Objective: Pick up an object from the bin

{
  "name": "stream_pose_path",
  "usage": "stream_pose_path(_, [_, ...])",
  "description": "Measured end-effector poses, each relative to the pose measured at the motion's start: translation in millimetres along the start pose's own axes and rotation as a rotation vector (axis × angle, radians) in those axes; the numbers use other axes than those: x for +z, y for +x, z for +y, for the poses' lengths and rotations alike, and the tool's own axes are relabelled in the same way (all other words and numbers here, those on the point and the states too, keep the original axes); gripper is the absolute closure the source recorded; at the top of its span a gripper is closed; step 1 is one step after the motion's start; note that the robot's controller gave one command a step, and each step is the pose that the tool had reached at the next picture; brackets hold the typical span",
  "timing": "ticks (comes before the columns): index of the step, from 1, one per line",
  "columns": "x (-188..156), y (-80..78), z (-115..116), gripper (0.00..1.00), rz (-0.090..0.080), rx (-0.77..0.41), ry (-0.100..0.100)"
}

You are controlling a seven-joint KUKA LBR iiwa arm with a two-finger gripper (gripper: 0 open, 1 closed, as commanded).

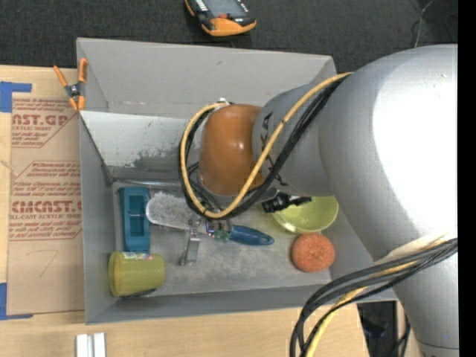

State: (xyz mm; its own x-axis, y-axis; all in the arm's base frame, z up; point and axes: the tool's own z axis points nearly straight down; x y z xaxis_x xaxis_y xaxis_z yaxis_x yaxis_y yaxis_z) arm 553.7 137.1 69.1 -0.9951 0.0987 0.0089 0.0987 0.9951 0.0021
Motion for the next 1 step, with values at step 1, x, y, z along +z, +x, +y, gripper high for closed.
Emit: stream_pose_path(1, [-0.7, 16.7, 1.2, 0.0, -0.024, 0.099, -0.009])
